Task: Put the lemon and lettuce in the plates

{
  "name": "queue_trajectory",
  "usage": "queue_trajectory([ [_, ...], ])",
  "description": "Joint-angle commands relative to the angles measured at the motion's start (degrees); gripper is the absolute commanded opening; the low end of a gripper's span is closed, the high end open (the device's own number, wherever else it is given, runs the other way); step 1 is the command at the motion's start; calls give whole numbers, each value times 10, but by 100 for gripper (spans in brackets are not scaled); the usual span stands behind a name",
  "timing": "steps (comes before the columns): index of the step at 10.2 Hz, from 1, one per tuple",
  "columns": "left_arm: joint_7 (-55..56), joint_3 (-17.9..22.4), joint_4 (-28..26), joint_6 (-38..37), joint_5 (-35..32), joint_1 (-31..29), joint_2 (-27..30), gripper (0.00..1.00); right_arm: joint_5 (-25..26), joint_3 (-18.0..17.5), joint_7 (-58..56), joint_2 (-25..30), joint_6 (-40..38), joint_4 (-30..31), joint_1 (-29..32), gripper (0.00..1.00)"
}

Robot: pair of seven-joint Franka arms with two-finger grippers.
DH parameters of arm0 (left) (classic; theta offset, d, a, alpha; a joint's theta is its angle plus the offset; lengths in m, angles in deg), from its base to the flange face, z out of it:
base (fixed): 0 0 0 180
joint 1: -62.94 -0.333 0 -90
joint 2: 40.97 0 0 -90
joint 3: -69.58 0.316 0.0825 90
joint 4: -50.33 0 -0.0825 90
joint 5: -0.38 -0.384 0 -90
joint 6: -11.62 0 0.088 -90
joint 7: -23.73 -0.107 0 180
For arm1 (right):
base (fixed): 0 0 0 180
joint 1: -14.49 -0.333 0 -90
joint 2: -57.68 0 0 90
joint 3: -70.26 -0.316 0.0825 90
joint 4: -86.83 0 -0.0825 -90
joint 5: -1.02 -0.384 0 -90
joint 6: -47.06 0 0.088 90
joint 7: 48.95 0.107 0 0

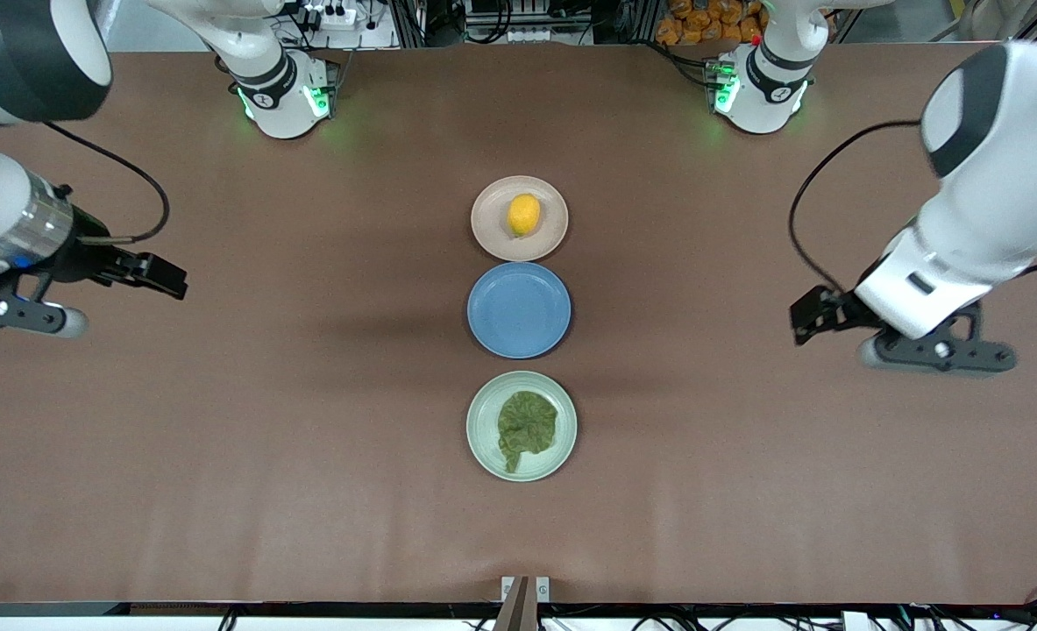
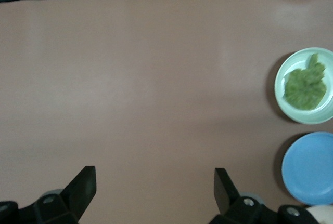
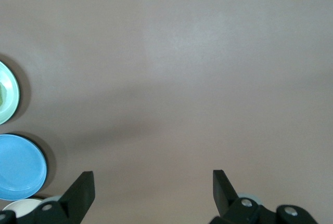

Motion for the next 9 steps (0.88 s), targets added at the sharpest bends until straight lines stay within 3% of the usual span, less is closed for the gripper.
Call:
queue_trajectory([
  [1, -23, -6, -23, -52, 22, -50, 57, 100, 2, -9, -3, 34, -4, 14, 7, 100],
  [6, -19, -6, -23, -123, 31, -89, 94, 100, 3, -7, -25, 73, -1, 32, 8, 100],
  [9, -15, -2, -23, -139, 31, -89, 96, 100, -18, 18, -57, 84, -1, 32, 7, 100],
])
